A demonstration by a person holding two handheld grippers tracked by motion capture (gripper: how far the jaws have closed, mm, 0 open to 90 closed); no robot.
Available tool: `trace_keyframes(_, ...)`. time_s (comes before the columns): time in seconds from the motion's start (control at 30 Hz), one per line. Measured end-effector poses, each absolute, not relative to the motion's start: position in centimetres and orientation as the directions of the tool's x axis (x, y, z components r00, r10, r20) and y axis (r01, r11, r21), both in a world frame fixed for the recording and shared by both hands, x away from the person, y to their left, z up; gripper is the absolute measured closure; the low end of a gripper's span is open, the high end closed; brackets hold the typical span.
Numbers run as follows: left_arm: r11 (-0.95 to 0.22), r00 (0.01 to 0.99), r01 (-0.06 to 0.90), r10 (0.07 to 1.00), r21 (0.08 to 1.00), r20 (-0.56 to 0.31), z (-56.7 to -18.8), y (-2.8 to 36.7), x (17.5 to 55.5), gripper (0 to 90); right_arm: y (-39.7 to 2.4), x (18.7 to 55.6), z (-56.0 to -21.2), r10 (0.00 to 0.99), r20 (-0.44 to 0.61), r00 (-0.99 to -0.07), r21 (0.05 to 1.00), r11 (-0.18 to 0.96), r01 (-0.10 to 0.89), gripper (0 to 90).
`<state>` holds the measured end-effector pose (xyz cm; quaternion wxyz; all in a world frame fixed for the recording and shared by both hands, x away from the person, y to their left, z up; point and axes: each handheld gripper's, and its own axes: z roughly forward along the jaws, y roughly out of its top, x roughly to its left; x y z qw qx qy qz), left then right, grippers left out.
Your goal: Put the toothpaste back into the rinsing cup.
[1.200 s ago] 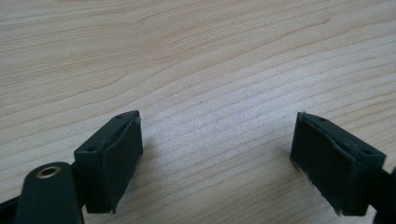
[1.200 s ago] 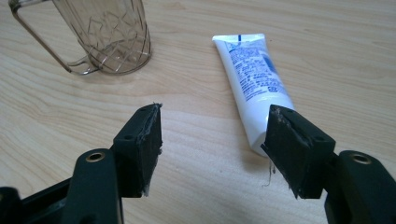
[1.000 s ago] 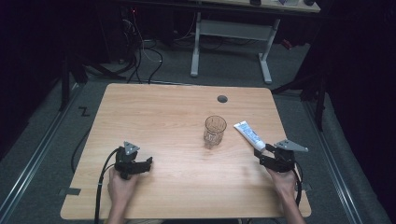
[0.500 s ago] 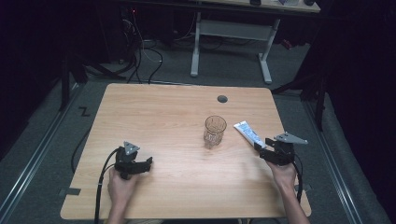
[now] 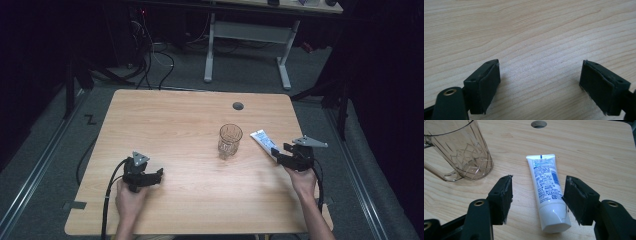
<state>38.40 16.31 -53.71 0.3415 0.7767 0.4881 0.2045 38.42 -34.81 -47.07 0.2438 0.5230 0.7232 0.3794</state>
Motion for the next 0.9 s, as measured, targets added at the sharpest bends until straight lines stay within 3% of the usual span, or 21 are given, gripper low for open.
trace_keyframes(0.9,-0.290,0.440,0.618,0.898,0.730,-0.016,-53.7,16.3,38.4,16.8,-34.0,42.2,-45.5,0.933,0.017,-0.359,0.768,0.218,0.602,37.5)
